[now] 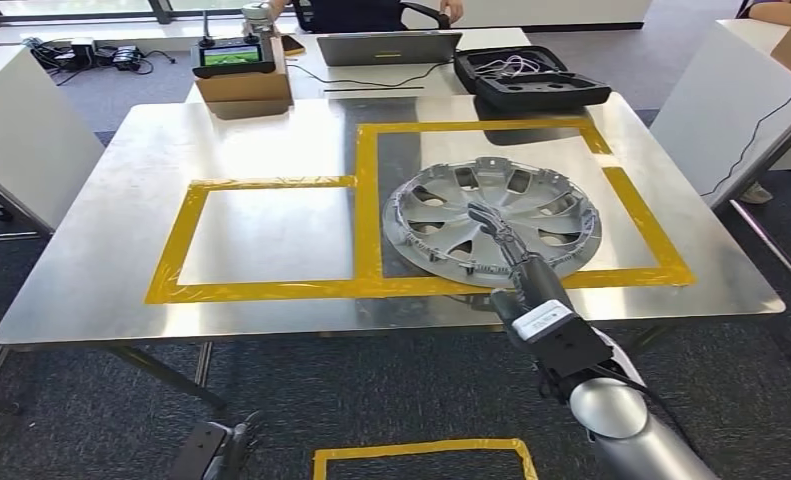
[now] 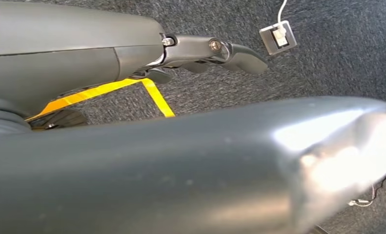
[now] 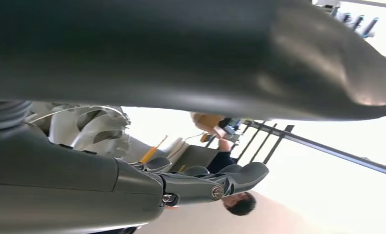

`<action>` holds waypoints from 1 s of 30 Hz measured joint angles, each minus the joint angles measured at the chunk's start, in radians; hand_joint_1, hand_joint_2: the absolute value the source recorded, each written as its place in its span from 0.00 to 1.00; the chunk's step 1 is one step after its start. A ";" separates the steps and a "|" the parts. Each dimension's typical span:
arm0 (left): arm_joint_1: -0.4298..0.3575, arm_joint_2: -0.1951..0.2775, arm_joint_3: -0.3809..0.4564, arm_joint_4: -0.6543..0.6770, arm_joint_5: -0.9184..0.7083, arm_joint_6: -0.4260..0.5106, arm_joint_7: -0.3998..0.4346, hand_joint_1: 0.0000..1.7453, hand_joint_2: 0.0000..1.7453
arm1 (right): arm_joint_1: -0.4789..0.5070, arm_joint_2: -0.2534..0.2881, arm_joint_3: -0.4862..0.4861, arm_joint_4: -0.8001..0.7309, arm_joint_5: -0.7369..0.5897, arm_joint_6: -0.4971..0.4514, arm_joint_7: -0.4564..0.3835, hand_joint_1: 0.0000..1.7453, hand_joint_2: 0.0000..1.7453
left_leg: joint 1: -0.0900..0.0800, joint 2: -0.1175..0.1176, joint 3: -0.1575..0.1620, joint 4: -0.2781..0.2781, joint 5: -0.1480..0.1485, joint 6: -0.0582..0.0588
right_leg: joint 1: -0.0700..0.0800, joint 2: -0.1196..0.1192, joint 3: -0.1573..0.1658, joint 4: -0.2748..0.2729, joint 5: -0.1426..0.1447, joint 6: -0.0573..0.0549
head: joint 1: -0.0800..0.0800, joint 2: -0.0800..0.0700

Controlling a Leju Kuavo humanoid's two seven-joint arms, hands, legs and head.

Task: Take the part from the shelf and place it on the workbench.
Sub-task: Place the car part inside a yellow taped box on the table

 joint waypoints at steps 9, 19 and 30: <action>0.007 0.000 0.003 0.001 -0.009 0.005 -0.007 0.00 0.00 | 0.151 -0.002 -0.019 -0.154 0.022 0.002 0.052 0.00 0.00 | 0.000 0.000 0.002 0.000 0.000 0.000 | 0.000 0.000 0.002 0.000 -0.001 0.000 | 0.000 0.000; 0.030 -0.005 0.015 0.007 -0.017 0.015 -0.013 0.00 0.00 | 0.313 -0.002 -0.029 -0.260 -0.038 0.037 0.038 0.00 0.00 | -0.005 0.002 0.002 0.005 -0.007 0.010 | -0.005 0.000 0.005 -0.002 -0.002 0.007 | 0.000 0.000; 0.033 -0.017 0.022 0.012 -0.017 0.016 -0.008 0.00 0.00 | 0.313 -0.001 -0.016 -0.284 -0.055 0.057 0.033 0.00 0.00 | 0.005 0.013 -0.007 -0.012 0.026 0.037 | -0.010 -0.001 -0.092 0.270 -0.151 0.041 | 0.002 0.000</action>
